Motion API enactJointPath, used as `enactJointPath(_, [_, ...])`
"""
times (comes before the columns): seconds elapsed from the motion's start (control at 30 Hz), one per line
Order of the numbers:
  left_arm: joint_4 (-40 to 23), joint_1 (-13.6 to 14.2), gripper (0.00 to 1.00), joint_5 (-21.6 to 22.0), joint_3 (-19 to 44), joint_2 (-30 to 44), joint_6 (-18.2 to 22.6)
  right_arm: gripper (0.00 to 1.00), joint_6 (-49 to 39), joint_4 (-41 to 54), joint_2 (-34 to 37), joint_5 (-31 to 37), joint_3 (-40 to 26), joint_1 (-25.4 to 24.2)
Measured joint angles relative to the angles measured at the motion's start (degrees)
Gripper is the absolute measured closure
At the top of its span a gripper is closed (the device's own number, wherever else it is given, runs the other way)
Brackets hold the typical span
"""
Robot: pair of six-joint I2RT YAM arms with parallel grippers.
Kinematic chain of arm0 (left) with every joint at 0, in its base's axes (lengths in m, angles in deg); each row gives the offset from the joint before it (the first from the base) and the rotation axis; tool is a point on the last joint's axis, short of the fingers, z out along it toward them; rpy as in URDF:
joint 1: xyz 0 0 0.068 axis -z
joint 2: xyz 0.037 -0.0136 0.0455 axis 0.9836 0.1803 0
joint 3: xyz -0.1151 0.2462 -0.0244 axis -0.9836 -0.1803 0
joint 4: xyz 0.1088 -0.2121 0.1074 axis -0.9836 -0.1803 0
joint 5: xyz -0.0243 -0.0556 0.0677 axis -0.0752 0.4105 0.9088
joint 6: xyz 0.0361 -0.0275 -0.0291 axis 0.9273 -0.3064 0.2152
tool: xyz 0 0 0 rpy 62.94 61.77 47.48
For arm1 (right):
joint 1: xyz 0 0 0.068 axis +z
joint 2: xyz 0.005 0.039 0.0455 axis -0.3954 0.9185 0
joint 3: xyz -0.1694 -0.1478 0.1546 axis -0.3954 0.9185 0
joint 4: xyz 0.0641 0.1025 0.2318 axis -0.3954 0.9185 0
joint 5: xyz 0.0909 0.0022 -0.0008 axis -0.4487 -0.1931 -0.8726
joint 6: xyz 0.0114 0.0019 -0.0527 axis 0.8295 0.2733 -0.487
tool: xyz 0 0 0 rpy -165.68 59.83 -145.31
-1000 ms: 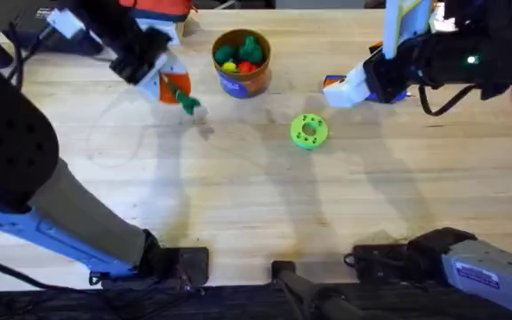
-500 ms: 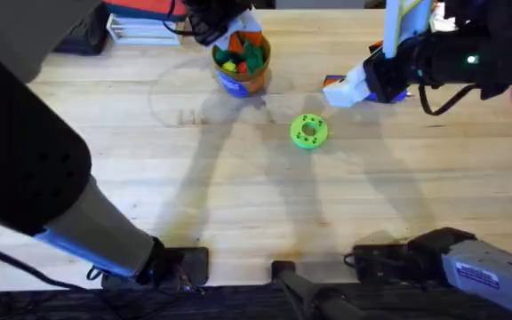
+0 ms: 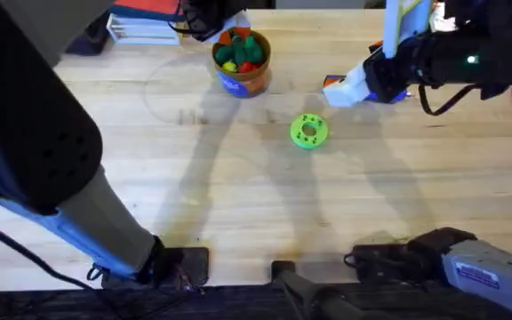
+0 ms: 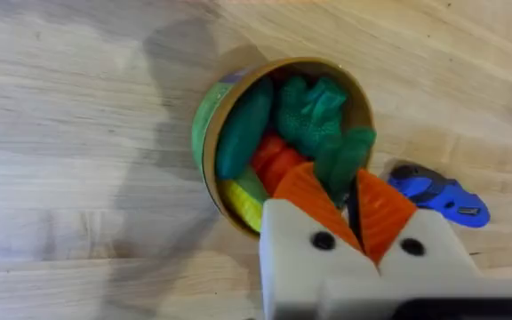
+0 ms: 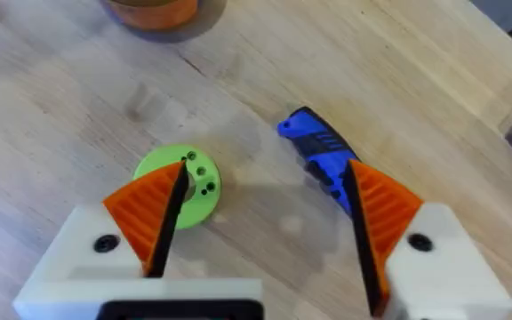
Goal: Pick up the gripper from the table and insert it into the empty holder that is missing its gripper. Then pick up a screw, insert it into the mounting hole, and use the screwdriver to tighten it. Finally, clean up the table by picking up the vegetable and placing it into the bucket.
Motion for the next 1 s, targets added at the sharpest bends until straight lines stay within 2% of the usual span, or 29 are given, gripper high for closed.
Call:
enactJointPath(0.03, [0.07,0.02,0.965,0.0,0.01,0.17,-0.07,0.007,0.0,-0.01,0.0,0.0,0.0,0.0])
enactJointPath(0.07, [0.13,0.13,0.887,0.0,0.01,0.32,-0.18,0.007,0.0,0.01,0.0,0.0,0.0,0.0])
enactJointPath(0.1, [0.4,0.14,0.771,-0.01,0.0,0.38,-0.27,0.007,0.0,0.0,0.0,-0.01,0.0,0.0])
enactJointPath(0.23, [1.3,0.22,0.173,-0.01,-0.01,0.4,-0.61,0.007,0.0,0.0,0.0,0.0,0.0,0.0])
enactJointPath(0.27, [1.32,0.22,0.079,-0.02,0.01,0.4,-0.68,0.009,0.0,0.01,0.0,-0.02,0.0,0.0])
enactJointPath(0.3, [1.3,0.21,0.032,-0.02,0.01,0.4,-0.84,0.009,0.0,0.02,0.01,0.0,0.0,0.0])
enactJointPath(0.57, [0.95,-0.3,0.015,-1.72,0.01,0.4,-0.53,0.009,0.02,0.71,0.0,0.0,0.0,0.0])
enactJointPath(0.7, [-4.02,-1.68,0.016,-3.24,1.29,0.22,2.19,0.007,0.59,-0.06,0.0,0.02,-0.02,-0.07])
enactJointPath(0.83, [-14.46,-3.3,0.015,-3.56,4.24,-2.65,9.7,0.007,4.61,3.25,0.0,0.0,-1.83,-0.73])
enactJointPath(1.0, [-27.71,-4.57,0.015,-3.96,7.96,-11.51,20.95,0.007,8.72,12.19,-0.31,0.0,-9.3,-2.01])
